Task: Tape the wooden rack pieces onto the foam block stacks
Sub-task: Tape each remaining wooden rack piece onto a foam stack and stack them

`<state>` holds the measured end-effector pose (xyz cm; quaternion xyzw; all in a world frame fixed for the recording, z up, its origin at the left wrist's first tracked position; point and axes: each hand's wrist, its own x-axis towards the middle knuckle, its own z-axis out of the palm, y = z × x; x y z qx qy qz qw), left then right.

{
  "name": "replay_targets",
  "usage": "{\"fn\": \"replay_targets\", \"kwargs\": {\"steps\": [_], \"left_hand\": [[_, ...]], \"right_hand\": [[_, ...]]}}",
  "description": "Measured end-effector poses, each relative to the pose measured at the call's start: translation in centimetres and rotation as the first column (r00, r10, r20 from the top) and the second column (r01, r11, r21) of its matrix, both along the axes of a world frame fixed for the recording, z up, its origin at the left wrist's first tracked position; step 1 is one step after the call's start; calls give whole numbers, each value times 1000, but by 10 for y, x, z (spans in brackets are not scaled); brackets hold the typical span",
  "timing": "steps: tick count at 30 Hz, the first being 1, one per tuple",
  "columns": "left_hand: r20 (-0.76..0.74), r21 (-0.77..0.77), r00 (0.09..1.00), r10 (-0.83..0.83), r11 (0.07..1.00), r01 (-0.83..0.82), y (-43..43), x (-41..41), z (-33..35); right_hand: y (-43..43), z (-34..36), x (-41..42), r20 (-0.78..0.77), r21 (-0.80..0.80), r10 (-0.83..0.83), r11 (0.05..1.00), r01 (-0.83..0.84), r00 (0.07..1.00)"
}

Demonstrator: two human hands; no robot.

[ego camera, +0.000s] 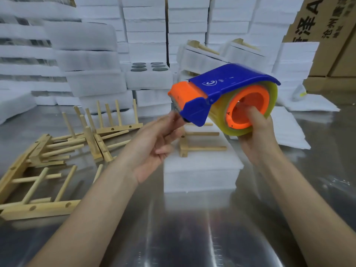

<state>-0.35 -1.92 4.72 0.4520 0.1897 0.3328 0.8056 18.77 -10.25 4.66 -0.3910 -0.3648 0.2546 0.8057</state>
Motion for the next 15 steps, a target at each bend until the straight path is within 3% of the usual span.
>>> {"fn": "replay_targets", "kwargs": {"steps": [7, 15], "left_hand": [[-9, 51, 999, -34, 998, 34, -2, -2, 4], [137, 9, 986, -99, 995, 98, -4, -1, 1]], "right_hand": [[2, -5, -2, 17, -36, 65, 997, -64, 998], [3, -8, -2, 19, -57, 87, 995, -86, 996]]}}
